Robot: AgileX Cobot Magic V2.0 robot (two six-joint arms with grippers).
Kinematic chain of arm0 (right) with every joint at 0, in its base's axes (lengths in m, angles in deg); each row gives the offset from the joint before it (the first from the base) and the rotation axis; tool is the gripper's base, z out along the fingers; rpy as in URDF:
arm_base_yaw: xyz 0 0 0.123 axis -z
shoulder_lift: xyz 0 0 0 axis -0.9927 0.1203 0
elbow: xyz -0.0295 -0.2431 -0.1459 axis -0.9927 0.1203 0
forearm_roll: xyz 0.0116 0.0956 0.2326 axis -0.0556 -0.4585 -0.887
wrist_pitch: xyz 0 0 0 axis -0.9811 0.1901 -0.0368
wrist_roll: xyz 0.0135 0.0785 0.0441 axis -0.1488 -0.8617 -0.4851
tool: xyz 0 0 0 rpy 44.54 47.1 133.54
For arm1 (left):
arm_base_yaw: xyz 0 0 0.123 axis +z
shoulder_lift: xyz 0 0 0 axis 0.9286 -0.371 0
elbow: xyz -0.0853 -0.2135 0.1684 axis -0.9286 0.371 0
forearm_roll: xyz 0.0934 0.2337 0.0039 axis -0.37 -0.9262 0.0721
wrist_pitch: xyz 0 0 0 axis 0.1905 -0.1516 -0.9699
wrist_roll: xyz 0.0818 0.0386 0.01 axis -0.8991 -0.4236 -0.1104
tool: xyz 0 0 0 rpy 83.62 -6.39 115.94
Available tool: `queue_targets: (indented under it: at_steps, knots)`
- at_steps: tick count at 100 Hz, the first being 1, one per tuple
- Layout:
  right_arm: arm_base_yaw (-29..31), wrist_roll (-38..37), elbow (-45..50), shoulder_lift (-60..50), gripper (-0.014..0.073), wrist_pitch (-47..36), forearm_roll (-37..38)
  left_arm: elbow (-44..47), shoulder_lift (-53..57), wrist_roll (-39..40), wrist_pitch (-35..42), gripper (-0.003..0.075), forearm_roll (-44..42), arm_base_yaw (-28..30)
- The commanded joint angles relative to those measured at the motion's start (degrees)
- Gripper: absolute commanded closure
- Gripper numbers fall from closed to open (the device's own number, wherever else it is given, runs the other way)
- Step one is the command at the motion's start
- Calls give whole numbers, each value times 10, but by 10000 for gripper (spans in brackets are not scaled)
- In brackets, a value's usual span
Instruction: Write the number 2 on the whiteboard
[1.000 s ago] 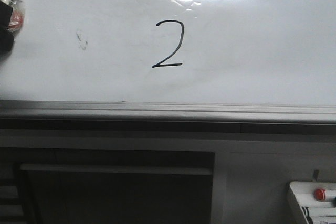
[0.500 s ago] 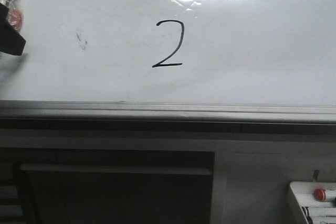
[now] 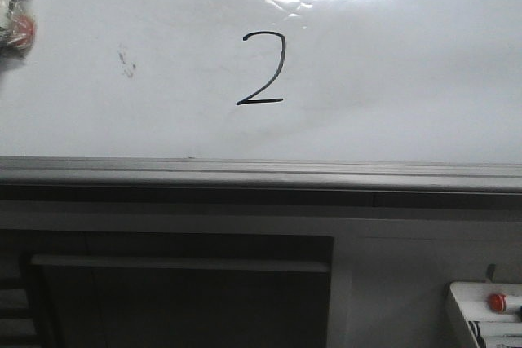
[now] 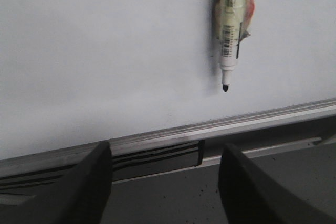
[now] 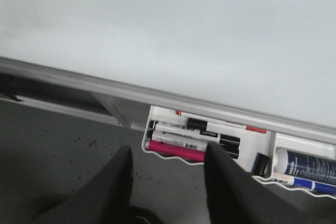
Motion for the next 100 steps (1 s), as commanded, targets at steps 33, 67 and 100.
queue_targets:
  at_steps: [33, 67, 100]
  knots:
    - [2, -34, 115, -197, 323, -203, 54, 116, 199, 25, 182, 386, 7, -35]
    - [2, -34, 189, -329, 664, -228, 64, 231, 265, 25, 350, 741, 92, -35]
    - [2, -34, 214, -329, 666, -219, 63, 231, 265, 24, 351, 738, 84, -35]
